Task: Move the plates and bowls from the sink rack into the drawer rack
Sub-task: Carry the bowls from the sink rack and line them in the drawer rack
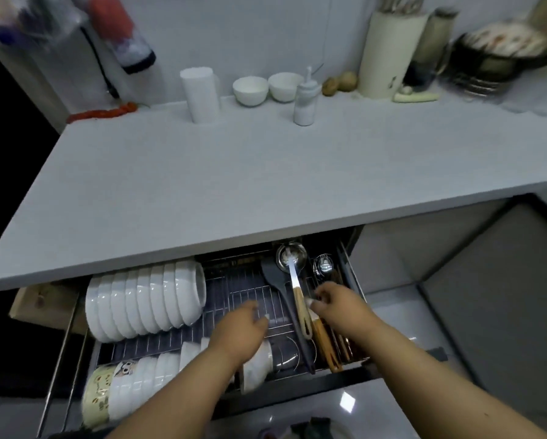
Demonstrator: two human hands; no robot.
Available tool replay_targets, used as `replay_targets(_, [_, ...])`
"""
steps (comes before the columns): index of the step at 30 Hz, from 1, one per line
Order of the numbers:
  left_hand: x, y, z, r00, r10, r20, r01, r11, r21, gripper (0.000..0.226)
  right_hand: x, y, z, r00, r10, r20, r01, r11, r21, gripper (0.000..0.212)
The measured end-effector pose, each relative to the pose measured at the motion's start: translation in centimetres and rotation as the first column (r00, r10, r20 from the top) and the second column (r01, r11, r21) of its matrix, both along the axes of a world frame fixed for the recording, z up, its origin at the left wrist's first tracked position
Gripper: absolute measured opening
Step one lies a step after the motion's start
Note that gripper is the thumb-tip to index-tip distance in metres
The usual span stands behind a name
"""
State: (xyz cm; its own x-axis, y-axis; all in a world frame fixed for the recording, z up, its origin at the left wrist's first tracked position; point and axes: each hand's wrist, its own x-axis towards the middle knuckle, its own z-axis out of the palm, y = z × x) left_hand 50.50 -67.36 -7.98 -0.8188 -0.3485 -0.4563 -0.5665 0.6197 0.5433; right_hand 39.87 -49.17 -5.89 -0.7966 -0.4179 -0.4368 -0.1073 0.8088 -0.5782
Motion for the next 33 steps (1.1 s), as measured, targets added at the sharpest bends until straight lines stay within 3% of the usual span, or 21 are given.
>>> replay_targets(5, [-5.6, 5.5, 2.5, 0.991, -0.08, -0.109, 0.081, 0.997, 0.006, 0.024, -2.9, 6.8, 3.1, 0.971, -0.151, -0.183, 0.139, 0.987, -0.078, 0.037])
replay_targets(13, [-14.2, 18.0, 7.2, 0.935, -0.26, -0.242, 0.263, 0.965, -0.018, 0.029, -5.7, 20.0, 7.1, 0.846, -0.429, -0.317, 0.355, 0.896, -0.265, 0.031])
replay_targets(33, [-24.6, 47.7, 8.6, 0.773, -0.57, -0.279, 0.568, 0.818, -0.096, 0.032, -10.1, 48.9, 8.6, 0.642, -0.673, -0.367, 0.612, 0.739, -0.283, 0.024])
